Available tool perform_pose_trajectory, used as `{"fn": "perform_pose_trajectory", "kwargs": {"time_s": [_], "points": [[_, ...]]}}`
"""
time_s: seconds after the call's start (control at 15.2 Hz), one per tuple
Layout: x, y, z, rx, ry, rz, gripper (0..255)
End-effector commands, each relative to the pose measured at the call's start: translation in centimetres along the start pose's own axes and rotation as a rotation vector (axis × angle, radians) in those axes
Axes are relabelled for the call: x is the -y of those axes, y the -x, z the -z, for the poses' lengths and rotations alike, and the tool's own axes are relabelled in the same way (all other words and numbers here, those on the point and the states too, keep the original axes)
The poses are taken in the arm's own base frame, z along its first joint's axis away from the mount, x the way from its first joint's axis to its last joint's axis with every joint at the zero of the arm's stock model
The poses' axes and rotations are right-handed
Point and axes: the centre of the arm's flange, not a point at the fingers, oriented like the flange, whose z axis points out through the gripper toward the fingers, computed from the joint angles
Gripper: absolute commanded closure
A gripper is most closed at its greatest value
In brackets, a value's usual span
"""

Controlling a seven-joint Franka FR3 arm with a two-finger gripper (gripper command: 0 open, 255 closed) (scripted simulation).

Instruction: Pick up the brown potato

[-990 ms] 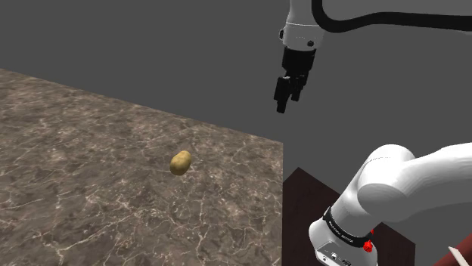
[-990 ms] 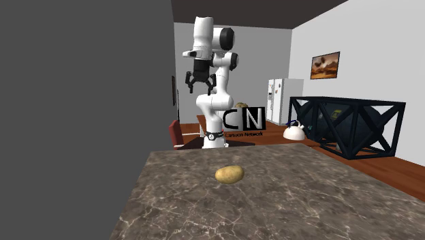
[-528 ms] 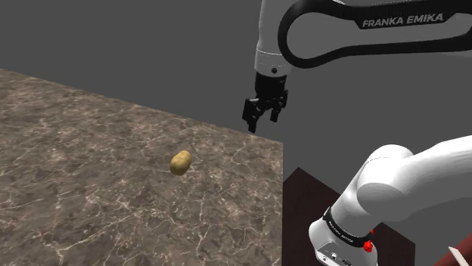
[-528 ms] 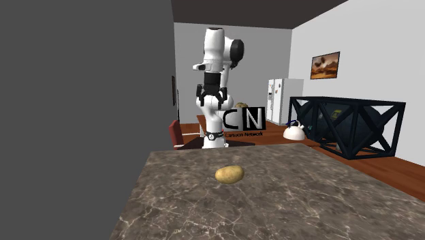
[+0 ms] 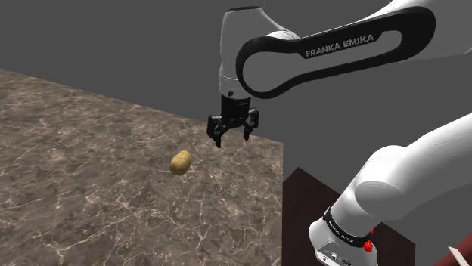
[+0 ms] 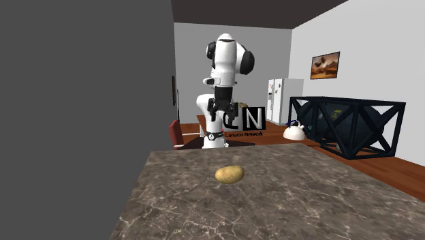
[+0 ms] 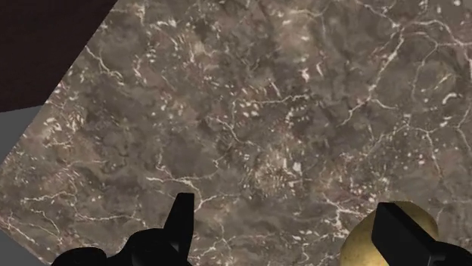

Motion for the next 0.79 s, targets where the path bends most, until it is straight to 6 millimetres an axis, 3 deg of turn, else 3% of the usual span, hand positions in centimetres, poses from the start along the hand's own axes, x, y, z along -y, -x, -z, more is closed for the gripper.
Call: {"fn": "perform_pose_trajectory", "kwargs": {"time_s": [0.0, 0.73], "points": [[2.0, -0.7, -1.5, -0.003, -0.009, -0.063, 0], [11.9, -7.2, -8.8, -0.023, -0.044, -0.386, 0]]}}
